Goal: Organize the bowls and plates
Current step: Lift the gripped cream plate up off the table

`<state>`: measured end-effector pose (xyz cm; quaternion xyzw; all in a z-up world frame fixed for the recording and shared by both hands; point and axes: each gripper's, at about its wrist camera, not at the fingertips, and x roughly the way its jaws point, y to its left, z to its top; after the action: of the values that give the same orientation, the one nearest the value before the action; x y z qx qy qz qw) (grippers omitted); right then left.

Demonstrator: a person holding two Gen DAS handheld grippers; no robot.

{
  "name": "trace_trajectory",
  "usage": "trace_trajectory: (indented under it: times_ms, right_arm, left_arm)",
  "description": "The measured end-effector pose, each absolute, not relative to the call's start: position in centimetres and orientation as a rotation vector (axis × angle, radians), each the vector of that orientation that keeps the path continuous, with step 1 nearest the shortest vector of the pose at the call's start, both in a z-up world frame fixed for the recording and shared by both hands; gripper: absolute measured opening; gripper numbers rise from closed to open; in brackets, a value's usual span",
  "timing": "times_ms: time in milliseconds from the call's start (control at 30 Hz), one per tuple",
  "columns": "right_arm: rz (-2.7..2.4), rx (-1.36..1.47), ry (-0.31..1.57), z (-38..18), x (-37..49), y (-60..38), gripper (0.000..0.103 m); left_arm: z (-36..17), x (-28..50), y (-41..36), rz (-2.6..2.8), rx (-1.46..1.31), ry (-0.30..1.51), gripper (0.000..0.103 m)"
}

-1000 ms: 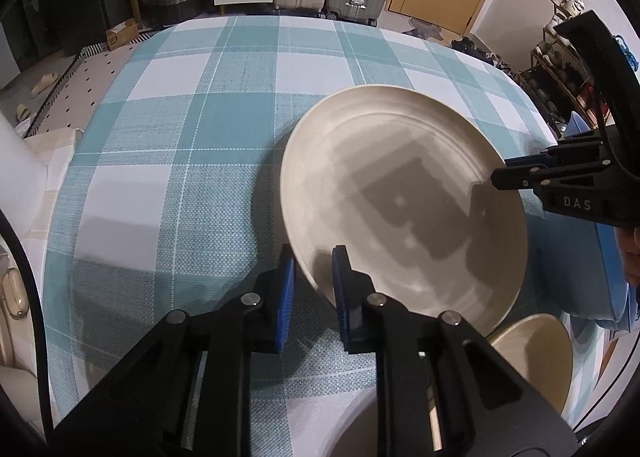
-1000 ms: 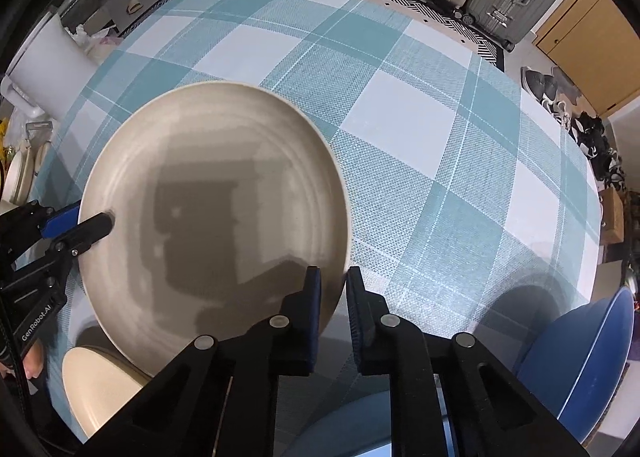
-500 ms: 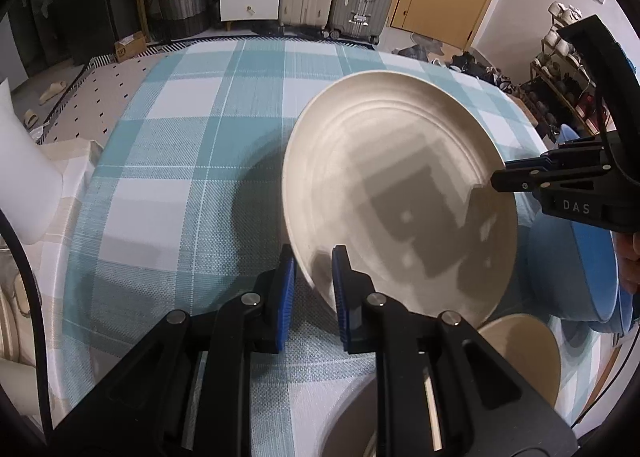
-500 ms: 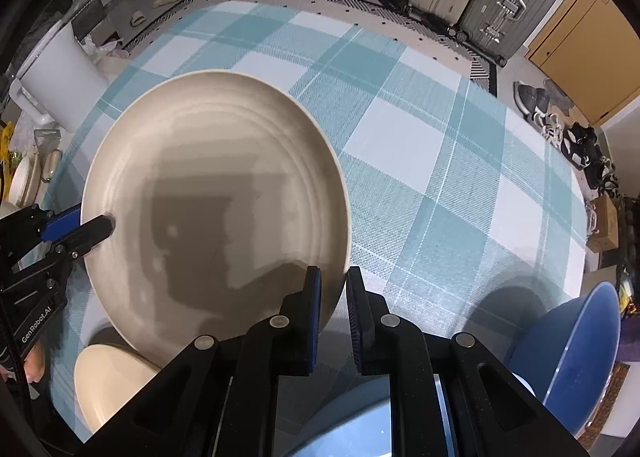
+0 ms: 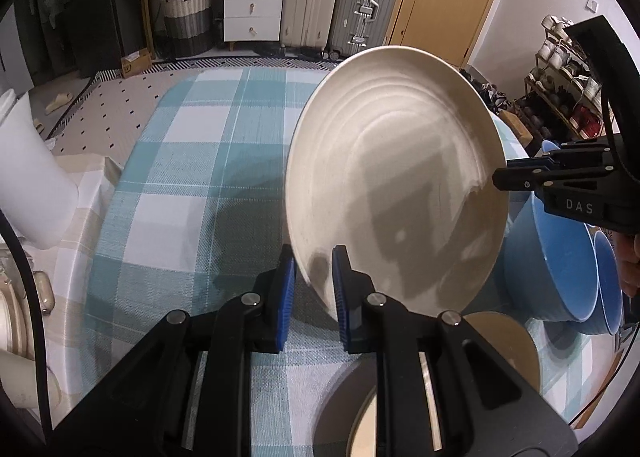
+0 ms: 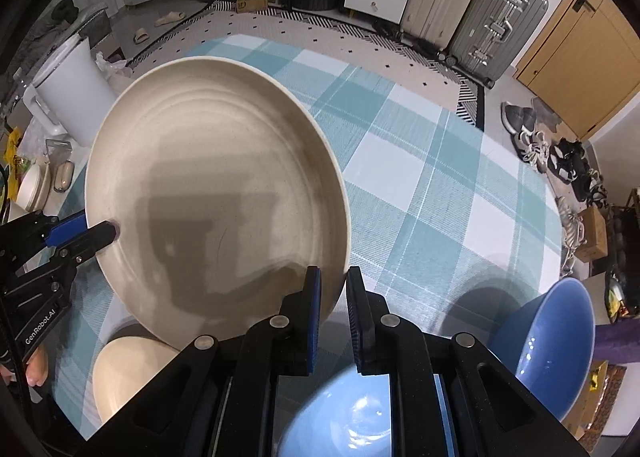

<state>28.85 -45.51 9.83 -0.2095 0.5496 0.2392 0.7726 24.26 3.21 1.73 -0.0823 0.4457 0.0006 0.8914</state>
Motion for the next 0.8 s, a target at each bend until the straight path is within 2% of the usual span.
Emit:
trace_trajectory:
  times_ms: [800]
  right_arm:
    - [0.532,-0.43,1.095,16.5,23.0,-47.1,0.013]
  left_arm:
    - [9.4,15.9,1.5,-0.011,-0.155,0.814,0.015]
